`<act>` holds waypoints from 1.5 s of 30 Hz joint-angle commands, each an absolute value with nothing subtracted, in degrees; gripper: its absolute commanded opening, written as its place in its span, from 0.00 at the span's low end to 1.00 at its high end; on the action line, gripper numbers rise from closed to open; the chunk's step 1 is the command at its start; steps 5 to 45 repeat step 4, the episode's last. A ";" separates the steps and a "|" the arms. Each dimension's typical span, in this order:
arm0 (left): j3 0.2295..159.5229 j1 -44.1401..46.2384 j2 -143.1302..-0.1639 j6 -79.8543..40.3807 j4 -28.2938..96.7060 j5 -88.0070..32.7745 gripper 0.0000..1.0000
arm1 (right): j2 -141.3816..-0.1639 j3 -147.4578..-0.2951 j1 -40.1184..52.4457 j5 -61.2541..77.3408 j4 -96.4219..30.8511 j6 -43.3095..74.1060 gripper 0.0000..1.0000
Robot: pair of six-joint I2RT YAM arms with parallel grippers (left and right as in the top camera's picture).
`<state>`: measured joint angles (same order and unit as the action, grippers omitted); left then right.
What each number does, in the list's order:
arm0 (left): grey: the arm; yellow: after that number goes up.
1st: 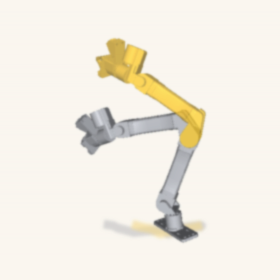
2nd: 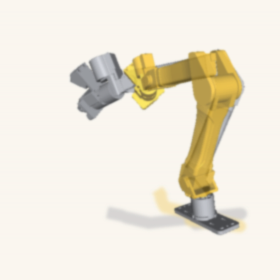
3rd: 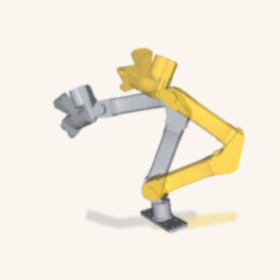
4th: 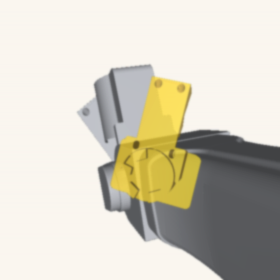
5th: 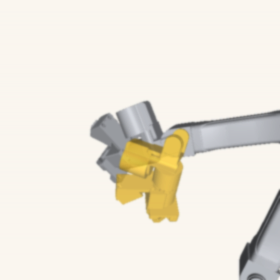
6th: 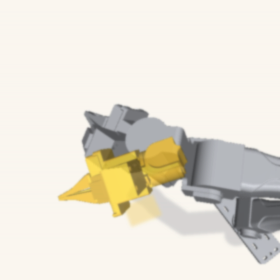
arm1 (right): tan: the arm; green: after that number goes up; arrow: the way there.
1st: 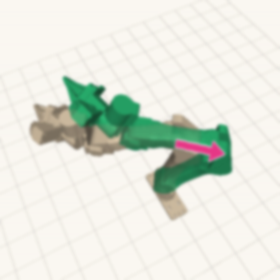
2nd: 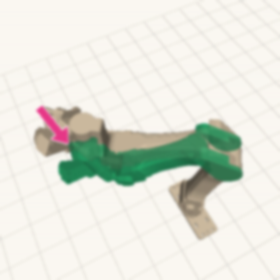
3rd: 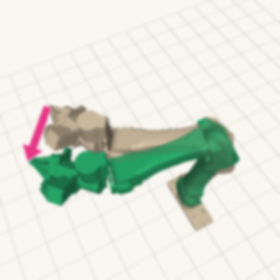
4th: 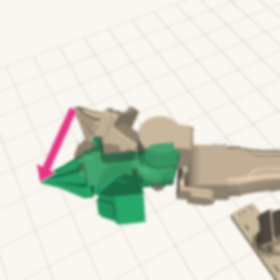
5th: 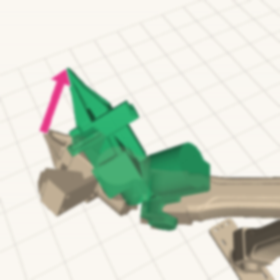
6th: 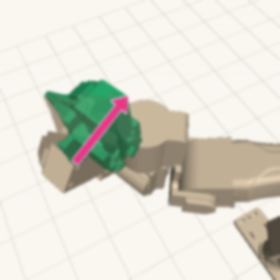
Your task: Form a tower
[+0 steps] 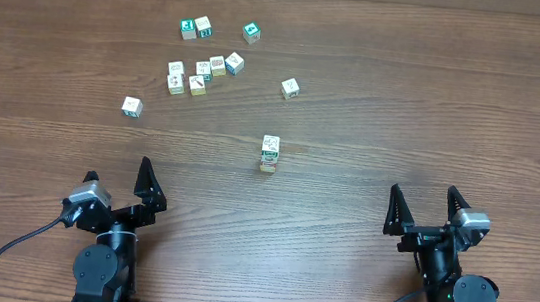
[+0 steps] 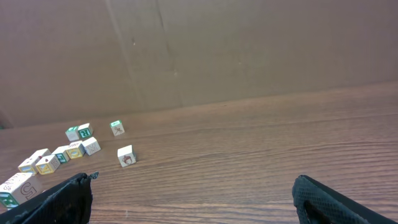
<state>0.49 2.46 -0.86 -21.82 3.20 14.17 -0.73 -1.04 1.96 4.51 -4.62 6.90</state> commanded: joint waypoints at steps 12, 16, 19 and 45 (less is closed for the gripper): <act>0.27 2.15 -0.25 -20.08 3.16 13.93 1.00 | -0.16 -0.47 1.74 4.80 -4.43 7.25 1.00; 0.27 2.15 -0.25 -20.08 3.16 13.93 1.00 | -0.16 -0.47 1.74 4.80 -4.43 7.25 1.00; 0.27 2.15 -0.25 -20.08 3.16 13.93 1.00 | -0.16 -0.47 1.74 4.80 -4.43 7.25 1.00; 0.27 2.15 -0.25 -20.08 3.16 13.93 1.00 | -0.16 -0.47 1.74 4.80 -4.43 7.25 1.00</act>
